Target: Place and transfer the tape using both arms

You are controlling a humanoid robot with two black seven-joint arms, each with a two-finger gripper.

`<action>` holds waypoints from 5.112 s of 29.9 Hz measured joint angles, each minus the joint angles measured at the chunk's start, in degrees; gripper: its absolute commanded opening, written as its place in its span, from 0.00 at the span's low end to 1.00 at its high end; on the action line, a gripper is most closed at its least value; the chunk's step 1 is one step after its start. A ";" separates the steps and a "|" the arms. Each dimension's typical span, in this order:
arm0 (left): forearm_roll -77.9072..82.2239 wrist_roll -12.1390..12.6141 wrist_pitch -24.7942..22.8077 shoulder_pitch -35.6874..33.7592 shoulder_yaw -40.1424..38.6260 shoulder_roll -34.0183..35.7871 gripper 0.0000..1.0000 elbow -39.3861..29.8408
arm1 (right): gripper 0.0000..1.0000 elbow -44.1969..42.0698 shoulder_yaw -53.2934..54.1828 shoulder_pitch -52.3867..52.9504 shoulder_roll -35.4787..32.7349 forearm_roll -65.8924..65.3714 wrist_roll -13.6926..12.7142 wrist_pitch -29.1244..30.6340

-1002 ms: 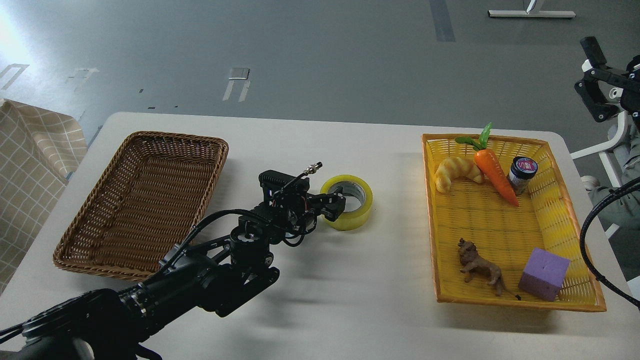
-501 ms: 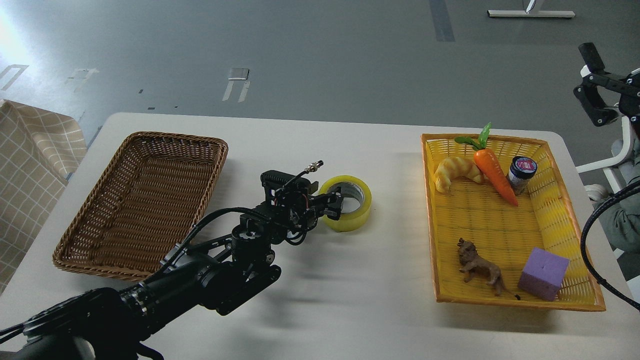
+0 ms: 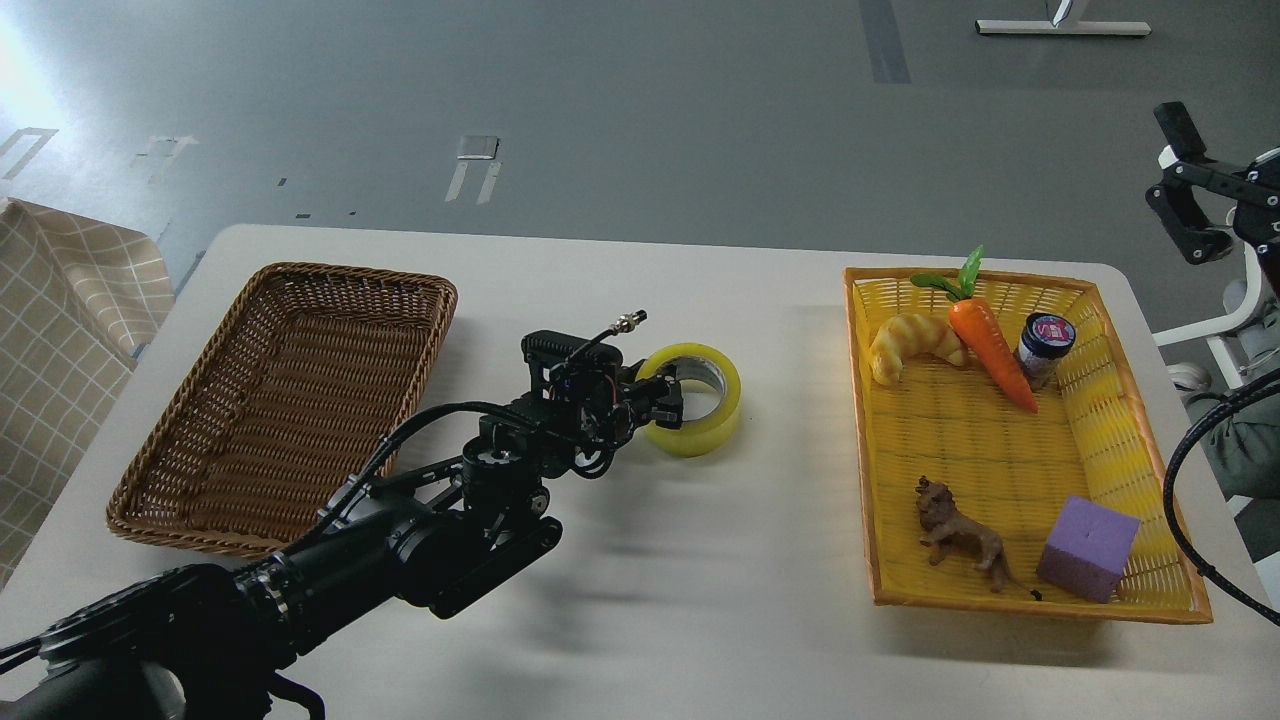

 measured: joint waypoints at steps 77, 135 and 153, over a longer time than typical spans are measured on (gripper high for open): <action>-6.64 -14.31 -1.83 8.01 4.50 57.60 0.11 -19.26 | 1.00 0.28 0.51 -3.14 0.45 -0.12 -0.01 0.00; -76.09 -29.41 12.23 -4.69 -14.09 25.25 0.98 -23.64 | 1.00 2.01 1.46 -1.71 0.52 -1.18 0.08 0.01; -84.43 -29.73 -5.39 7.82 -35.49 4.62 0.98 -26.90 | 1.00 2.54 -7.68 8.19 9.50 -1.11 0.04 -1.59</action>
